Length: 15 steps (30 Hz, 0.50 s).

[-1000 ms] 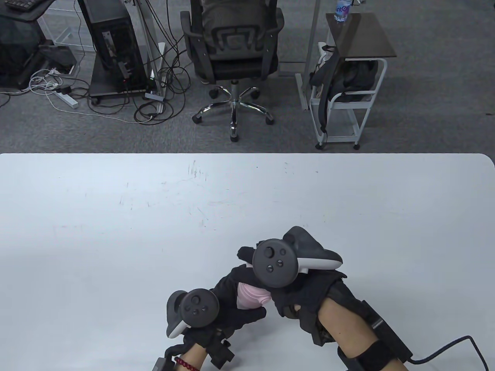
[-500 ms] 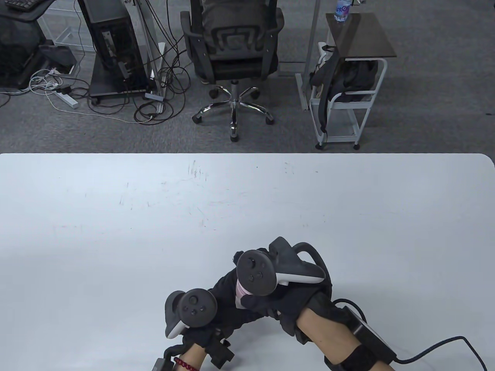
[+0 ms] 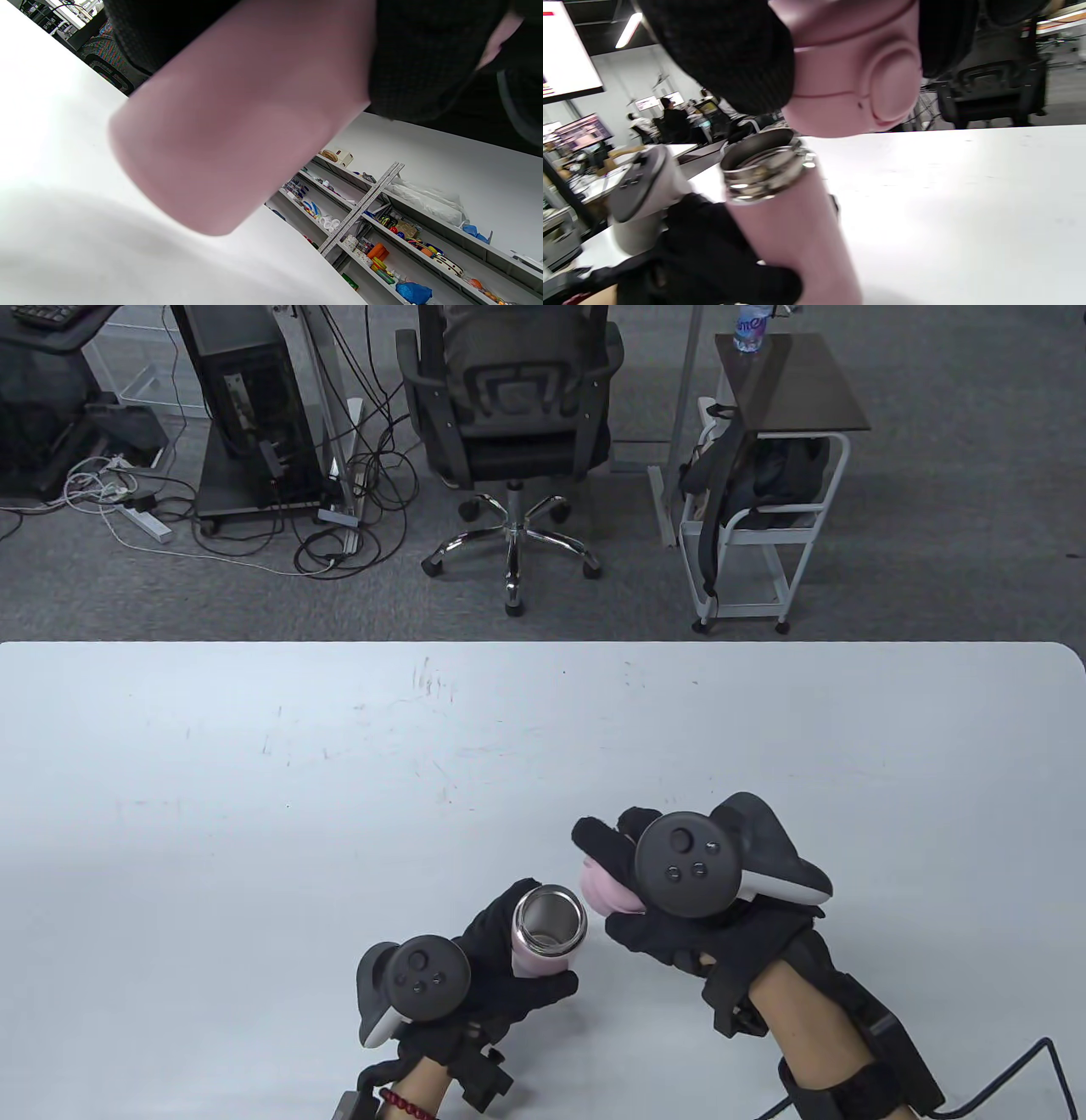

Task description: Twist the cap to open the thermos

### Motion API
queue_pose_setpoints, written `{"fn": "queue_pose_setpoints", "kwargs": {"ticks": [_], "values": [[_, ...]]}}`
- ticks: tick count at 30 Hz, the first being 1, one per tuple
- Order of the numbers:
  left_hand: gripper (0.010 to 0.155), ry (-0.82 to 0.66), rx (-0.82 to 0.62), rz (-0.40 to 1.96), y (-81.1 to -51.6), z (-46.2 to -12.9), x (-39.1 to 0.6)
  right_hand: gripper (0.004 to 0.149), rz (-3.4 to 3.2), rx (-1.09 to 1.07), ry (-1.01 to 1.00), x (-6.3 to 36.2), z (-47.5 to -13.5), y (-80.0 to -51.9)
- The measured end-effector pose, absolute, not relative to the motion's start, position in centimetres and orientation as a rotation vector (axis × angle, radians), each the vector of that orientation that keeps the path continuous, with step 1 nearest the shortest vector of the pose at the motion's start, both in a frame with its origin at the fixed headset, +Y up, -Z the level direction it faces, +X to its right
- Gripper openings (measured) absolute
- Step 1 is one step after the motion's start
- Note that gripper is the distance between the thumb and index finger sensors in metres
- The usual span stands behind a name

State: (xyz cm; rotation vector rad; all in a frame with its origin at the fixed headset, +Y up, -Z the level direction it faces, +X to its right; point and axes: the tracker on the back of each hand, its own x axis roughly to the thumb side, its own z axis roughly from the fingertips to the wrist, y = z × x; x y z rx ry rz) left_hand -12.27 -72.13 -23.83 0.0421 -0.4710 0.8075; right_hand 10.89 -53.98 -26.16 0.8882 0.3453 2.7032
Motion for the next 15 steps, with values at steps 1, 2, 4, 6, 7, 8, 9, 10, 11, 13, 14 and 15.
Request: {"fn": "queue_pose_setpoints", "kwargs": {"ticks": [1,2,4,6,7,8,9,10,11,13,14,15], "values": [[0.099,-0.47,0.043,0.808,-72.1,-23.8,-12.3,0.084,2.714,0.853,0.354,11.4,-26.4,-54.4],[0.098,-0.468,0.042,0.81,-72.1,-23.8,-12.3,0.084,2.741,0.789,0.362,12.0,-26.7,-55.0],[0.098,-0.47,0.039,0.812,-72.1,-23.8,-12.3,0.084,2.81,0.712,0.364,13.0,-27.2,-56.3],[0.098,-0.471,0.037,0.815,-72.1,-23.9,-12.3,0.084,2.849,0.634,0.389,14.2,-27.7,-58.2],[0.098,-0.472,0.036,0.815,-72.1,-23.9,-12.3,0.084,2.854,0.604,0.401,14.7,-28.0,-59.0],[0.098,-0.472,0.036,0.814,-72.1,-23.9,-12.4,0.084,2.854,0.558,0.418,15.3,-28.2,-60.0],[0.098,-0.471,0.036,0.814,-72.1,-23.9,-12.4,0.084,2.854,0.527,0.424,15.8,-28.4,-60.7],[0.098,-0.47,0.036,0.814,-72.1,-23.9,-12.4,0.084,2.861,0.48,0.429,16.4,-28.6,-61.8],[0.098,-0.468,0.036,0.815,-72.1,-23.9,-12.4,0.084,2.869,0.448,0.43,16.9,-28.8,-62.5],[0.098,-0.467,0.036,0.816,-72.1,-24.0,-12.5,0.084,2.882,0.376,0.442,17.9,-29.2,-64.2],[0.098,-0.466,0.036,0.818,-72.1,-24.0,-12.5,0.084,2.884,0.339,0.456,18.4,-29.3,-65.2],[0.098,-0.464,0.037,0.819,-72.1,-24.0,-12.6,0.084,2.885,0.298,0.466,19.0,-29.5,-66.3]]}}
